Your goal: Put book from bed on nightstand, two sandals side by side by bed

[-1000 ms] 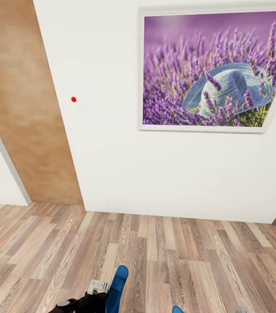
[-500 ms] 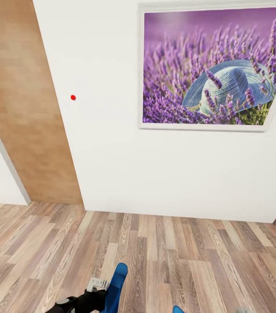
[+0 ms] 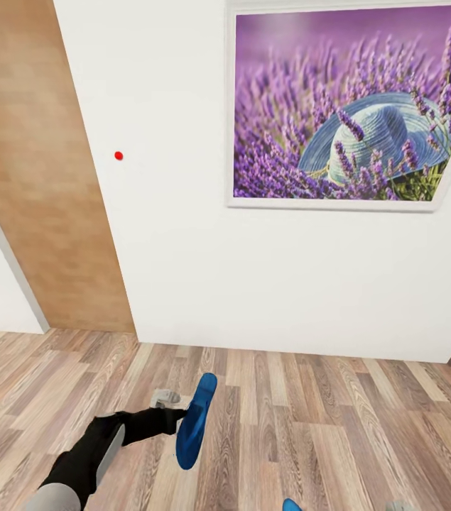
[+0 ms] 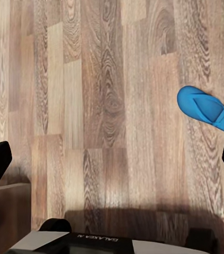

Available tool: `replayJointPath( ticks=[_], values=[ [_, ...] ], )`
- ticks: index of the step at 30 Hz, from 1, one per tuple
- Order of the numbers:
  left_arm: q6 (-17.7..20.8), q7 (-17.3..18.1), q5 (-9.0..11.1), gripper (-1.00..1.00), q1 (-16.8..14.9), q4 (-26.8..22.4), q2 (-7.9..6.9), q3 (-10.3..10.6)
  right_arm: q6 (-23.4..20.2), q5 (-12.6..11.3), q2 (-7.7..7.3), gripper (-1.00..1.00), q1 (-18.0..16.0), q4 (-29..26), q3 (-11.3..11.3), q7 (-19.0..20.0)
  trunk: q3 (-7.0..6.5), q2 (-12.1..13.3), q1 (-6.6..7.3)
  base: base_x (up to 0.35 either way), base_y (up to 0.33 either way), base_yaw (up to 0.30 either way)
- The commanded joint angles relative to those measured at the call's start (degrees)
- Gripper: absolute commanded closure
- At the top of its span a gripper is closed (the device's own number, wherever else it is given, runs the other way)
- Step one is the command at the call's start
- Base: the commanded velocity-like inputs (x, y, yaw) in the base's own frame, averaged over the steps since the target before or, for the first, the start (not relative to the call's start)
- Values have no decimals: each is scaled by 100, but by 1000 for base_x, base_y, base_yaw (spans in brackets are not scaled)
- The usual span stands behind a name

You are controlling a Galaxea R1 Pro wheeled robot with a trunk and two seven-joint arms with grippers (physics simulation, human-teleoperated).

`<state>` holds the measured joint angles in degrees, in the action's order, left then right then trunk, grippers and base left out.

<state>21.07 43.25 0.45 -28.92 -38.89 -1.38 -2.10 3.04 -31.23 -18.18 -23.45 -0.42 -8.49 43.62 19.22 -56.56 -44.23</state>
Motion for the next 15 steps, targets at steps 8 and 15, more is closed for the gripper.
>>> replayJointPath(
  ticks=[8,15],
  values=[
    [91,264,642,100,0,-77,-457,-19,8,-32,-3,-100,-5,6,-47,40,151,-327,-177,0,0,0],
    [82,235,757,100,1,-68,-470,11,-46,-38,-40,-100,-4,-16,-29,58,277,-608,-331,0,0,0]
  ],
)
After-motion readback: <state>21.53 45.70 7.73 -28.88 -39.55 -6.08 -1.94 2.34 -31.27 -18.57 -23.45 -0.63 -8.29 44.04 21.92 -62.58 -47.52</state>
